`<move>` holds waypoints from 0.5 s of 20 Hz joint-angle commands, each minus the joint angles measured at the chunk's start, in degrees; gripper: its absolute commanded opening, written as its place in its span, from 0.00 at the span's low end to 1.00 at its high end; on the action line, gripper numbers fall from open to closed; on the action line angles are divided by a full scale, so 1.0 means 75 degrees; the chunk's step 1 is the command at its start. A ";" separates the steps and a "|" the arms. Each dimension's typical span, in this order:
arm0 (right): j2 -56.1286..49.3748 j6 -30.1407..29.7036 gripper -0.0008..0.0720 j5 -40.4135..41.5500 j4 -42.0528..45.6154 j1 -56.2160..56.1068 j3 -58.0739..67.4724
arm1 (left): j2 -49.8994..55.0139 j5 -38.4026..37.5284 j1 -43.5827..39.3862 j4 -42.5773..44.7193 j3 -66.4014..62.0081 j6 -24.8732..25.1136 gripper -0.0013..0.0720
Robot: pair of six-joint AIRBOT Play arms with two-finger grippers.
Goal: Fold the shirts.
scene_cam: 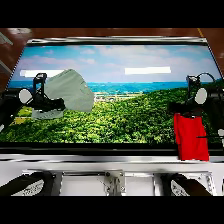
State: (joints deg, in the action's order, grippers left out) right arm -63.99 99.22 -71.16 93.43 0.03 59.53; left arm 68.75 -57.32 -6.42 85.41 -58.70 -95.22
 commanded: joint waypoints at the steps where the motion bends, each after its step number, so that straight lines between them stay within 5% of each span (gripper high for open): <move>1: -0.0003 -0.0009 0.83 0.0181 -0.0015 0.0003 -0.0003 | 0.0312 0.0662 0.0221 0.0635 -0.0009 -0.0192 0.86; 4: -0.0003 0.0000 0.83 0.0187 -0.0035 0.0003 -0.0003 | 0.0874 0.1043 0.1218 0.0810 -0.0338 -0.1437 1.00; 7: -0.0003 0.0029 0.83 0.0399 -0.0175 0.0003 -0.0003 | 0.1749 0.1154 0.2294 -0.0087 -0.0796 -0.1396 1.00; 10: -0.0003 0.0026 0.83 0.0627 -0.0399 0.0003 -0.0003 | 0.2614 0.1157 0.2652 -0.1189 -0.1221 -0.0391 1.00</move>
State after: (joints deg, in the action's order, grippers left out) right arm -63.99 99.26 -68.16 92.05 0.03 59.53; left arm 82.78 -49.50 9.74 83.55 -64.99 -102.48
